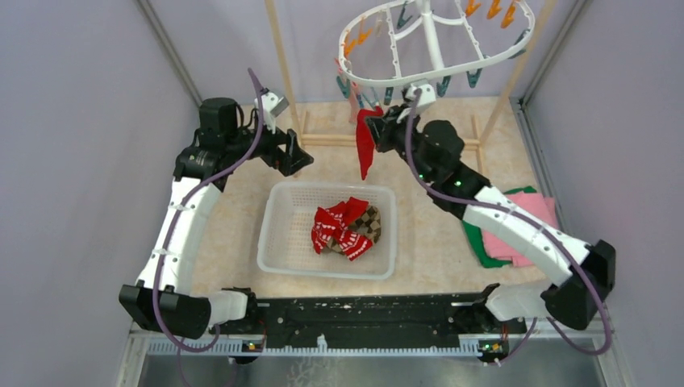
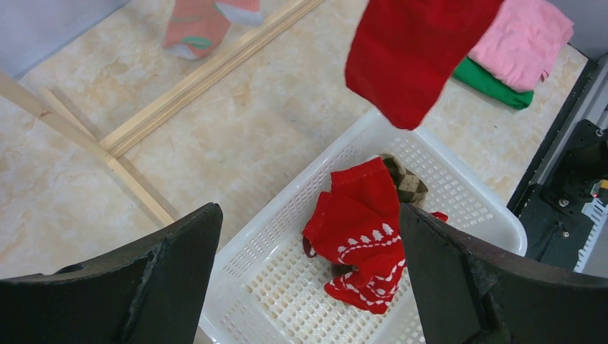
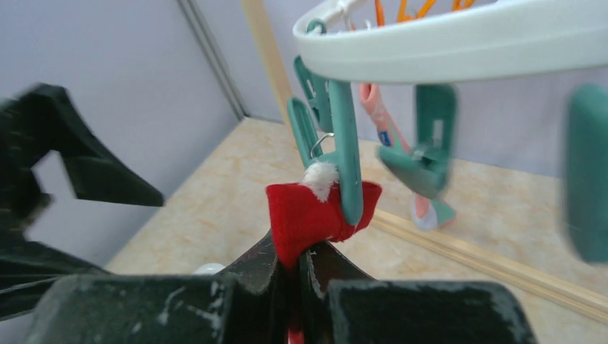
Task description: Remove the socks clipped to the hanger
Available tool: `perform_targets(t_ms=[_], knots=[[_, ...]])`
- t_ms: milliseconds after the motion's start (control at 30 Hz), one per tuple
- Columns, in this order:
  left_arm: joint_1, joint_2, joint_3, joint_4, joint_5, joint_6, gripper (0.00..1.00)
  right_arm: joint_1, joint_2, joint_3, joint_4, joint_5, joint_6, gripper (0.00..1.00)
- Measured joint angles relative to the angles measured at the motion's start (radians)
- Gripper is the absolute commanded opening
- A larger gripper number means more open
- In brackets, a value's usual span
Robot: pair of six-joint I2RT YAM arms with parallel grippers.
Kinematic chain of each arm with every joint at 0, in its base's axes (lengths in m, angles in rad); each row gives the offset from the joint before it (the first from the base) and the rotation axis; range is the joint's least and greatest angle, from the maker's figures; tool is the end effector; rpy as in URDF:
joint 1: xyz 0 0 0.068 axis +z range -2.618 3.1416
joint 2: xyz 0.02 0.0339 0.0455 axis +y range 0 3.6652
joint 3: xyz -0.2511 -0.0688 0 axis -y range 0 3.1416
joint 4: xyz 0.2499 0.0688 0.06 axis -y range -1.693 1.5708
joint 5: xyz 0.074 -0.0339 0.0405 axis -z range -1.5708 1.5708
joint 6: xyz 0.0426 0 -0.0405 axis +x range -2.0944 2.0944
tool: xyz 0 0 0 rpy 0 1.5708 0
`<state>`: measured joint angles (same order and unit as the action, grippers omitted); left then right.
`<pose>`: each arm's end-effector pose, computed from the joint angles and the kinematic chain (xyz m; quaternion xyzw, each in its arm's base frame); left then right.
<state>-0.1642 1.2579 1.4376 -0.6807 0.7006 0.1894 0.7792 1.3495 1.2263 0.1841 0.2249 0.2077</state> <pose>0.2632 -0.0714 0.4049 0.3143 0.7647 -0.2892 0.4825 0.2454 0.2291 0.3943 -0.1135 0.6763 0.2751 0.6738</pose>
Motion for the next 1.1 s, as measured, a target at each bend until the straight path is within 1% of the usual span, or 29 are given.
perform_targets(t_ms=[133,367,433,533,633,733,833,933,1100], knots=[[0.000,-0.006,0.000,0.009,0.022,-0.020,0.97,-0.035,-0.128,-0.024,-0.037,-0.082,0.071,0.03],[-0.013,-0.019,0.005,0.027,0.117,-0.064,0.96,-0.139,-0.312,-0.072,-0.117,-0.224,0.198,0.04],[-0.033,-0.019,0.008,0.031,0.122,-0.069,0.96,-0.156,-0.347,-0.074,-0.151,-0.253,0.217,0.04],[-0.096,-0.017,0.019,0.032,0.117,-0.072,0.97,-0.174,-0.376,-0.074,-0.193,-0.289,0.240,0.06],[-0.175,-0.001,0.039,0.042,0.114,-0.076,0.98,-0.201,-0.373,-0.074,-0.213,-0.343,0.274,0.06],[-0.221,0.030,0.053,0.064,0.130,-0.088,0.98,-0.213,-0.330,-0.074,-0.205,-0.418,0.320,0.07],[-0.232,0.074,0.071,0.098,0.159,-0.105,0.99,-0.214,-0.249,-0.072,-0.186,-0.506,0.366,0.08],[-0.231,0.116,0.082,0.137,0.182,-0.118,0.99,-0.215,-0.176,-0.072,-0.186,-0.576,0.401,0.11],[-0.231,0.177,0.112,0.200,0.237,-0.137,0.99,-0.217,-0.156,-0.069,-0.172,-0.642,0.431,0.14]])
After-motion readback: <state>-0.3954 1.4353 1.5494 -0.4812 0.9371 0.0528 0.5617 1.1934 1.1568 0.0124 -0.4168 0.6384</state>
